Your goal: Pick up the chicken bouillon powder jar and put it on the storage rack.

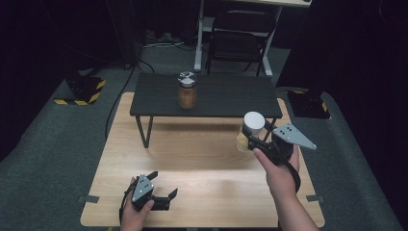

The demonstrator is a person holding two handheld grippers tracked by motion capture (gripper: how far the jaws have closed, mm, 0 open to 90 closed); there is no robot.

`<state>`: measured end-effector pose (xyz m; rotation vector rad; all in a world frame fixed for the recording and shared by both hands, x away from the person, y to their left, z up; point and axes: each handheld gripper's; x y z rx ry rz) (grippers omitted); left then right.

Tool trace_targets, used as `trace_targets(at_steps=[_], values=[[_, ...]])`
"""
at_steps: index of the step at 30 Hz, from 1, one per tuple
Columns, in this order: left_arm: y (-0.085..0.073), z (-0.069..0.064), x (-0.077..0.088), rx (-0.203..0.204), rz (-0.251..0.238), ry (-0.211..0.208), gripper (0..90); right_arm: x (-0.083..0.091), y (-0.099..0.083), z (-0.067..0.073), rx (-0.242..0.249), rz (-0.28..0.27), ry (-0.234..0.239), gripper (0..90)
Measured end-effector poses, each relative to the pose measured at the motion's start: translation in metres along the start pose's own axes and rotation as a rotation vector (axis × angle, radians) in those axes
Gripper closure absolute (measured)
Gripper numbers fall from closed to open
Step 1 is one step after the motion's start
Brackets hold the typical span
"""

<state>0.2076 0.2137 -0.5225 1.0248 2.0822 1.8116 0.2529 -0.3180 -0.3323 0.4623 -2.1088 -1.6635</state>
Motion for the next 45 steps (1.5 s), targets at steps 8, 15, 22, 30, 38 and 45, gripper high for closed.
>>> trace_targets(at_steps=[8,15,22,30,38,45], values=[[-0.001,0.000,0.000,0.000,-0.002,-0.003,0.5,-0.004,0.024,-0.003,-0.001,-0.014,-0.005,33.7],[0.000,0.000,0.001,-0.006,0.001,-0.005,0.5,-0.010,0.042,-0.007,-0.009,-0.026,-0.012,33.8],[-0.001,0.001,0.001,0.001,-0.002,-0.009,0.5,-0.020,0.057,-0.013,-0.018,-0.035,-0.023,33.7],[-0.001,0.003,0.001,0.003,-0.001,-0.015,0.5,-0.037,0.067,-0.016,-0.024,-0.027,-0.042,33.8],[-0.002,0.004,0.002,0.012,-0.008,-0.022,0.5,-0.058,0.074,-0.019,-0.028,-0.012,-0.058,33.8],[-0.002,0.005,0.003,0.014,-0.006,-0.027,0.4,-0.076,0.077,-0.022,-0.038,0.004,-0.077,33.7]])
Point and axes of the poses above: each handheld gripper's, and its own axes: x roughly backward along the jaws, y roughly out of its top, z roughly to its left, and after that the axes turned 9 degrees about x, right-handed
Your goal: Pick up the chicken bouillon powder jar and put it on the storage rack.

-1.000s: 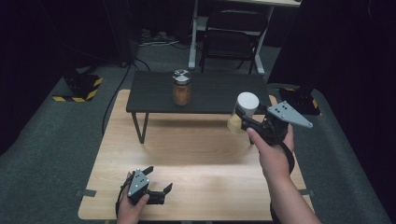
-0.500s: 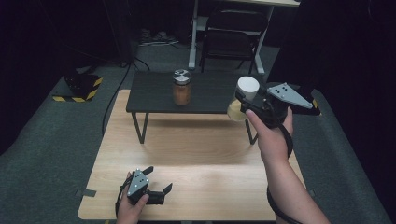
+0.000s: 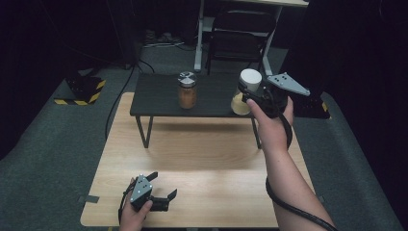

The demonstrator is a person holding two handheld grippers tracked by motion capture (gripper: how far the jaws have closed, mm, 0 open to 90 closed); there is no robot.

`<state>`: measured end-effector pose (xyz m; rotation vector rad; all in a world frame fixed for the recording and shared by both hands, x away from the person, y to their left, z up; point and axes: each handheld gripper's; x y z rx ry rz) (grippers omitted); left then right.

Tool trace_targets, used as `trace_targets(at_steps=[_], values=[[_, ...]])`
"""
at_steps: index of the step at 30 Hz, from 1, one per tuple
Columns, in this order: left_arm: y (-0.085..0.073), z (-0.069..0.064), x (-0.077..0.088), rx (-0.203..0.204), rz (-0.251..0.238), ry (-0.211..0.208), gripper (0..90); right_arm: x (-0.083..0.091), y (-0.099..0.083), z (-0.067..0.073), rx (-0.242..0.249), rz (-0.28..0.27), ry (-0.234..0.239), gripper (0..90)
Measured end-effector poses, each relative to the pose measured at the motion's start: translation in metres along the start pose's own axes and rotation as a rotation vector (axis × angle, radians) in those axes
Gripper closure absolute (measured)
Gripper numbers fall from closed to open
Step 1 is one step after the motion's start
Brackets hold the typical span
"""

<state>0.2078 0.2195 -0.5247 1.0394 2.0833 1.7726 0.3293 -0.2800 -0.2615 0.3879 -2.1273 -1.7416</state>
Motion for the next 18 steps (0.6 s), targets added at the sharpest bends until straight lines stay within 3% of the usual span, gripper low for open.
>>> trace_targets(at_steps=[11,18], values=[[0.000,0.000,-0.001,0.004,0.003,-0.001,0.5,-0.022,0.003,-0.009,0.003,0.021,-0.014,33.7],[0.002,-0.001,-0.001,-0.015,0.010,-0.007,0.5,-0.036,-0.002,-0.011,-0.006,0.030,-0.023,33.7]])
Point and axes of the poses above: each handheld gripper's, and its own axes: x roughly backward along the jaws, y roughly out of its top, z roughly to its left, and after that the axes turned 9 degrees about x, right-handed
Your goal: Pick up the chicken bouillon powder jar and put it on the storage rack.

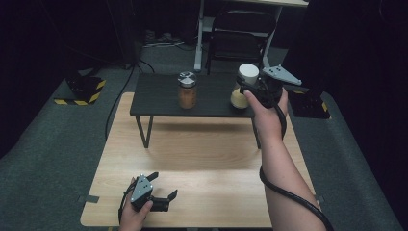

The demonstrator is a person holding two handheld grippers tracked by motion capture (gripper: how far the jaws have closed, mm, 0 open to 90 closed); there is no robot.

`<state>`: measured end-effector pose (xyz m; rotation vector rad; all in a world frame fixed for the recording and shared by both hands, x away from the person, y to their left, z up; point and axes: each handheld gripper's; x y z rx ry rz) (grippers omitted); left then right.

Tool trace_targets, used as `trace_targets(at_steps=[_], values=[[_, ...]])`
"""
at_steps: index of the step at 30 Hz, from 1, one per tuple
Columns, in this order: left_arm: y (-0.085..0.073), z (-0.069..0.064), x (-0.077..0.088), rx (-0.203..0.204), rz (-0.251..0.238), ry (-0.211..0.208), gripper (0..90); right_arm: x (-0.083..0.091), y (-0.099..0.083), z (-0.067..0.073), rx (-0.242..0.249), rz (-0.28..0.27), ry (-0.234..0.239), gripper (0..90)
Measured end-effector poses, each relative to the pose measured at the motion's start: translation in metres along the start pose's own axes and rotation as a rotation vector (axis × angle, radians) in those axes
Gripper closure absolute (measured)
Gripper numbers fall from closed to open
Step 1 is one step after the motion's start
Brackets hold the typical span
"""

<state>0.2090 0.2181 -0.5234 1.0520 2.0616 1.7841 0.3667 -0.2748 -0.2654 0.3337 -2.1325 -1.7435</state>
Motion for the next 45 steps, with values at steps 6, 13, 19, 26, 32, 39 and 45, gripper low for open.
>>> trace_targets(at_steps=[6,13,19,26,32,39,45], values=[[0.000,0.001,0.000,0.000,0.001,-0.004,0.5,-0.010,-0.004,0.000,-0.003,0.004,0.000,33.6],[0.000,0.003,0.000,0.002,-0.001,-0.008,0.5,-0.015,-0.007,0.000,-0.016,0.007,0.000,33.6],[0.000,0.004,0.000,0.011,-0.003,-0.009,0.4,-0.016,-0.009,0.000,-0.010,-0.001,0.005,33.6],[0.000,0.004,0.000,0.009,-0.001,-0.011,0.5,-0.016,-0.012,0.002,0.003,-0.013,0.002,33.6],[0.001,0.005,0.000,0.010,0.002,-0.011,0.5,-0.017,-0.014,0.005,0.018,-0.019,-0.001,33.5],[0.001,0.006,0.000,0.019,0.002,-0.014,0.5,-0.018,-0.014,0.005,0.016,-0.017,-0.007,33.4],[0.001,0.006,0.000,0.020,0.002,-0.016,0.5,-0.018,-0.016,0.004,0.012,-0.021,-0.004,33.4]])
Point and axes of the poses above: each handheld gripper's, and its own axes: x roughly backward along the jaws, y roughly out of its top, z roughly to its left, and after that the axes turned 9 degrees about x, right-handed
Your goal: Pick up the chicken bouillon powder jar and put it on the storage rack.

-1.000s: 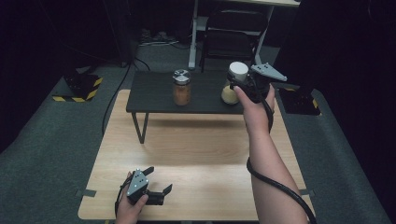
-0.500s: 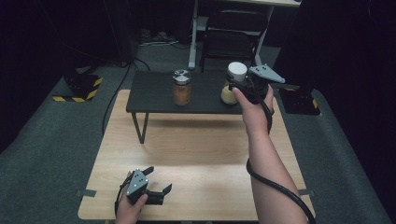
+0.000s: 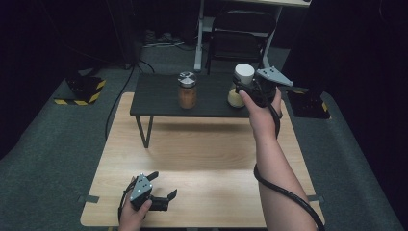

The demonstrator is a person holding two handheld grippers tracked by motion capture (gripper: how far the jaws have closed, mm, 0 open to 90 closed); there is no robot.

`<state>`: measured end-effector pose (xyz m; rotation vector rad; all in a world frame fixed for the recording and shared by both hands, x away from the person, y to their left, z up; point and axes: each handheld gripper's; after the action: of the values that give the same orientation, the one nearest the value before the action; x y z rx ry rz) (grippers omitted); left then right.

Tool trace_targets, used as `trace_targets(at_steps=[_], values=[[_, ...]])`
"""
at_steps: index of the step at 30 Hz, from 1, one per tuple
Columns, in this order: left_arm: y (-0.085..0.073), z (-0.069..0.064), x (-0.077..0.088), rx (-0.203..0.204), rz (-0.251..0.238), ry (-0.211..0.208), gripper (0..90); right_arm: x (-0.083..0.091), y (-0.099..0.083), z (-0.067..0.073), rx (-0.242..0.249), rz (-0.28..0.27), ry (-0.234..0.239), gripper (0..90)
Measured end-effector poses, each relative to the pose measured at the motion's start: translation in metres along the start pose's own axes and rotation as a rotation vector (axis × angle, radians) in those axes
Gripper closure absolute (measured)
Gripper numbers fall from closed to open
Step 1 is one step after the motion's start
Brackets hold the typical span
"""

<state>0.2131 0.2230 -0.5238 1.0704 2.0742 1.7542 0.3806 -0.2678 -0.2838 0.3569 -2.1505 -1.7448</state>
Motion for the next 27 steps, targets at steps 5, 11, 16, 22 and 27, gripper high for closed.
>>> trace_targets(at_steps=[5,11,16,22,27], values=[[0.000,0.000,0.000,0.003,-0.001,-0.001,0.5,0.000,-0.001,-0.001,-0.006,-0.002,0.004,33.4],[-0.001,0.001,0.000,0.003,-0.004,-0.004,0.5,-0.001,0.001,-0.004,-0.034,0.015,0.012,27.5],[-0.001,0.001,0.001,0.003,-0.004,-0.004,0.5,0.000,0.000,-0.006,-0.053,0.015,0.017,16.0],[-0.001,0.000,0.000,-0.006,-0.002,-0.003,0.5,0.004,-0.002,-0.004,-0.047,0.003,0.009,1.8],[0.000,0.000,0.000,-0.008,0.000,-0.003,0.5,0.010,-0.006,-0.005,-0.044,-0.022,0.033,0.1]])
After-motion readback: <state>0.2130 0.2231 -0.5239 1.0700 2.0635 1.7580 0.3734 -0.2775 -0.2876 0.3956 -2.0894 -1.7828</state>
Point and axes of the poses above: each handheld gripper's, and its own axes: x roughly backward along the jaws, y roughly out of its top, z roughly to its left, and after that the axes turned 9 degrees about x, right-handed
